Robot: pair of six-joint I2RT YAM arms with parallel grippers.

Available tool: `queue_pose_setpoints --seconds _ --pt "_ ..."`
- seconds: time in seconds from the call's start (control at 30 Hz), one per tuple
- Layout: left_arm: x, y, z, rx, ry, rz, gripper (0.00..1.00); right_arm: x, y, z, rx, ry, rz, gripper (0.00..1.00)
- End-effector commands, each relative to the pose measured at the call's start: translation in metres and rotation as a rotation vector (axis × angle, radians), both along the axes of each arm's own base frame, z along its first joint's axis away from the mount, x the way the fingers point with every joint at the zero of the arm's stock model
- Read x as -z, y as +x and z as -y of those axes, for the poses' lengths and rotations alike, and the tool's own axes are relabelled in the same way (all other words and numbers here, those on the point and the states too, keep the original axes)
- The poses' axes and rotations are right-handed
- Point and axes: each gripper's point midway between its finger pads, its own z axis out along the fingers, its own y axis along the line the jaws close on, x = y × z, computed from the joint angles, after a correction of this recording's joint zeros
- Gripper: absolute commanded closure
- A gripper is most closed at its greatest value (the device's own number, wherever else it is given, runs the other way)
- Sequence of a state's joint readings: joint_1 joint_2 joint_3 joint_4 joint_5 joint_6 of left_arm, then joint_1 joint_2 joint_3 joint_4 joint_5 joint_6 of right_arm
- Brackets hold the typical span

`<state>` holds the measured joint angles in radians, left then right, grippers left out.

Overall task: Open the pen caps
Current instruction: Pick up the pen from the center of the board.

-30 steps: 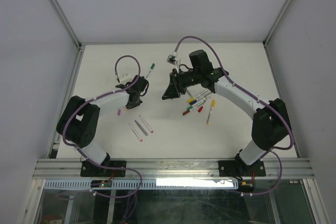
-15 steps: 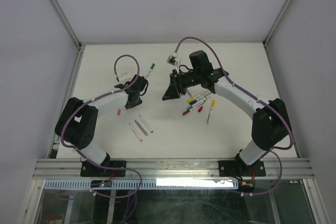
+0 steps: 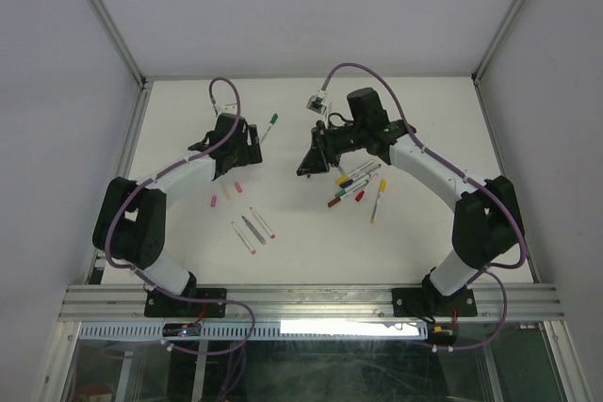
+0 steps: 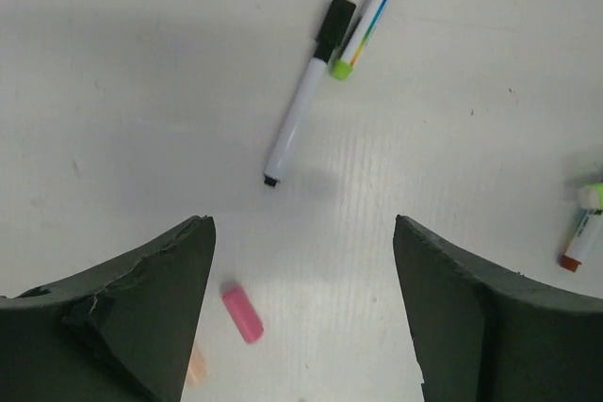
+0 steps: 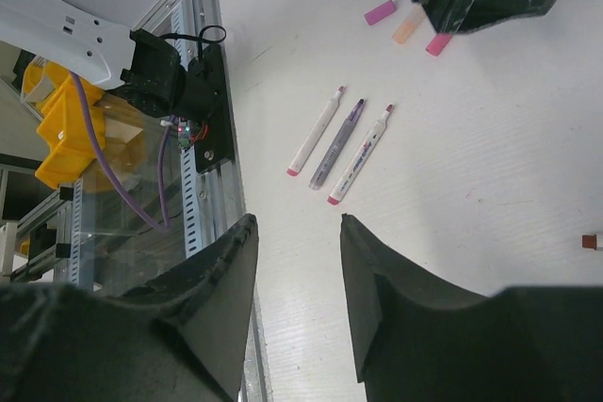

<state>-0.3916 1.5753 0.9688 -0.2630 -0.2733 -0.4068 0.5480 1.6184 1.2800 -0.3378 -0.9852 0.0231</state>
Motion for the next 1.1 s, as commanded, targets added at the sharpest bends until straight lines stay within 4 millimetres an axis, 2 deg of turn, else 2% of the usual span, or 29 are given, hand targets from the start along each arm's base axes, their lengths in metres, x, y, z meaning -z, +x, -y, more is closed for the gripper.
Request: queue_pose_setpoints --seconds 0.0,0.1,0.23,0.43,0.67,0.87,1.07 --pt "-0.022 0.045 0.009 0.164 -0.032 0.098 0.25 -0.022 0.002 0.003 -0.023 0.050 0.072 0.57" --pt "-0.015 0.057 0.001 0.170 -0.013 0.063 0.32 -0.021 0.006 0.006 -0.017 0.046 0.072 0.57" --pt "0.000 0.069 -0.002 0.180 0.022 0.008 0.47 -0.019 0.011 0.010 -0.006 0.041 0.065 0.57" --pt "0.016 0.077 0.000 0.190 0.043 -0.043 0.51 -0.014 0.016 0.012 0.002 0.035 0.050 0.57" --pt "0.034 0.080 0.004 0.207 0.042 -0.101 0.61 -0.010 0.017 0.012 0.002 0.030 0.034 0.57" --pt "0.040 0.076 0.003 0.200 0.041 -0.124 0.72 -0.010 0.016 0.012 0.000 0.032 0.036 0.57" --pt "0.045 0.072 -0.002 0.181 0.060 -0.142 0.77 -0.012 0.016 0.012 0.000 0.035 0.037 0.57"
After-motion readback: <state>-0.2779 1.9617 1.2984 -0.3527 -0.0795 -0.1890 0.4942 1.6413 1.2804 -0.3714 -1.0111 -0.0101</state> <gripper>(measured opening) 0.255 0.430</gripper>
